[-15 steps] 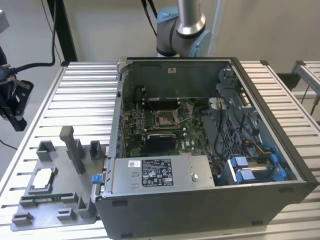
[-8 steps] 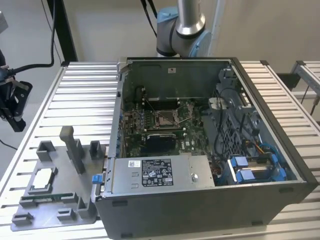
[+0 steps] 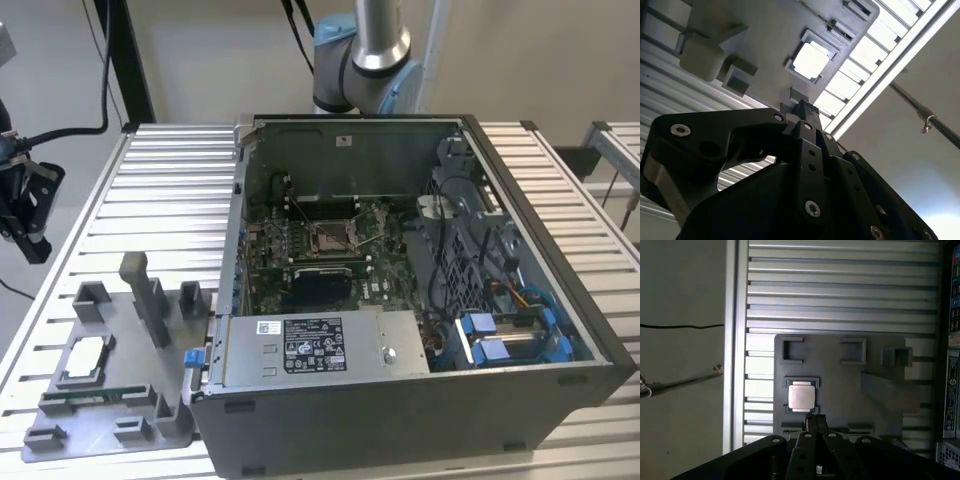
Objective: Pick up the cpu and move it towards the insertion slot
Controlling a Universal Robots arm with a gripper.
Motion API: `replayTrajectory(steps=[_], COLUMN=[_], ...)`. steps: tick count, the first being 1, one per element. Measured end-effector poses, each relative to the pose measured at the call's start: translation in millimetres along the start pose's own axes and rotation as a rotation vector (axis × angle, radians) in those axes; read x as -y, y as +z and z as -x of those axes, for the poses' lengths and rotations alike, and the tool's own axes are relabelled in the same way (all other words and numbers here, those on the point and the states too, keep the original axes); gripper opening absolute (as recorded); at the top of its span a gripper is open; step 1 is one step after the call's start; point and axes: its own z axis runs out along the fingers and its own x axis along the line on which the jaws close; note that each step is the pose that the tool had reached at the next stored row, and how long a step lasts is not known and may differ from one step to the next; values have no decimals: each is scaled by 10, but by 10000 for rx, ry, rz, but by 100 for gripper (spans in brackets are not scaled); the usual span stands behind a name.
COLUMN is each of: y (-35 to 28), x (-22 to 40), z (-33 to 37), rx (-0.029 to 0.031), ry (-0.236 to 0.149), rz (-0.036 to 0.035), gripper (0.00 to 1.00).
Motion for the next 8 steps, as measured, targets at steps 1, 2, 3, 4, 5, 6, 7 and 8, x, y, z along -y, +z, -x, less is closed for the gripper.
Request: replayTrajectory(steps=[1,2,3,4,5,6,7,8], y=[0,0,0,0,0,0,0,0], x=[0,0,0,0,0,0,0,0], z=[0,0,0,0,0,0,0,0], rx=[0,0,0,0,0,0,1,0], ry=[0,0,0,0,-1,-1,-2,-2], rz=[0,0,0,0,0,0,0,0], gripper=[100,100,100,100,100,100,100,100])
